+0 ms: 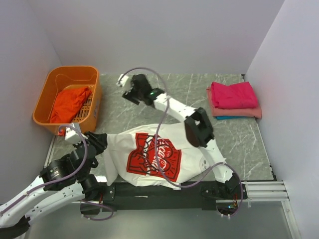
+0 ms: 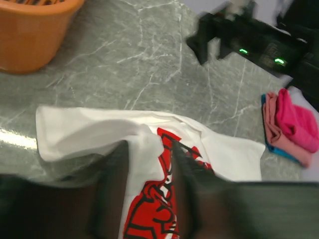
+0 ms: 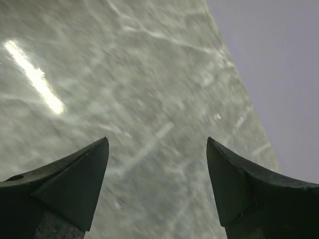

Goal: Fold and stack the t-shirts
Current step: Flatten the tshirt out

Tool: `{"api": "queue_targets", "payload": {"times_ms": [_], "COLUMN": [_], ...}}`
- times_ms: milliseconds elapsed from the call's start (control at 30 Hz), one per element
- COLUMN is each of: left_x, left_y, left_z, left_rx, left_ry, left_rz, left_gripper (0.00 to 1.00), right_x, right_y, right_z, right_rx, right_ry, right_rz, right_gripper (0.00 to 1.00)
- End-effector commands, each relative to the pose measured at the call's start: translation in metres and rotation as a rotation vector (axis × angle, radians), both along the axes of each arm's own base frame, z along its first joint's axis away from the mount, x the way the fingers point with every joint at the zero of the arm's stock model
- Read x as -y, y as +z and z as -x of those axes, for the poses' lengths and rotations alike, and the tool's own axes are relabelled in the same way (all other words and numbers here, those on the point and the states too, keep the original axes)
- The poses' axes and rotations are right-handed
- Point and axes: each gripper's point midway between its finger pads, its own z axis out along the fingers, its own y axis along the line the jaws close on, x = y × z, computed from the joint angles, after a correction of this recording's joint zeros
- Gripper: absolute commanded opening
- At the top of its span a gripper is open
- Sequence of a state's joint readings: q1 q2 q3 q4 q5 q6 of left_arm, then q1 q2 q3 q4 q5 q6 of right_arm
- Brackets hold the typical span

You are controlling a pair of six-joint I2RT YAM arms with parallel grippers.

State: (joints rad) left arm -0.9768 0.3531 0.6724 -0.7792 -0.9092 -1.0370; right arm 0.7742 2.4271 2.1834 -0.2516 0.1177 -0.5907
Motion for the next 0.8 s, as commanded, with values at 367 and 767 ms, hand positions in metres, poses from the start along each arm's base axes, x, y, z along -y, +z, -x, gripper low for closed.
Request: {"api": "queue_targets", "payload": {"times_ms": [367,767], "left_x": [0.052,0.025], "left_y": [0.054,-0.002], "left_z": [0.003,0.066], "left_rx": [0.063,-0.314], "left_ry": [-0.29,-0.179], "left_rz": [-0.036,0.418], "left_gripper": [0.88,0.98], "right_x": [0.279,0.319], "right_y": [0.02,-0.042], "right_z": [0.228,0.214], "right_rx": [-0.419,-0.661], "right_ry": [0.331,0.104], "right_rz": [0.116,0.075], "right_gripper": [0.78,0.7]}}
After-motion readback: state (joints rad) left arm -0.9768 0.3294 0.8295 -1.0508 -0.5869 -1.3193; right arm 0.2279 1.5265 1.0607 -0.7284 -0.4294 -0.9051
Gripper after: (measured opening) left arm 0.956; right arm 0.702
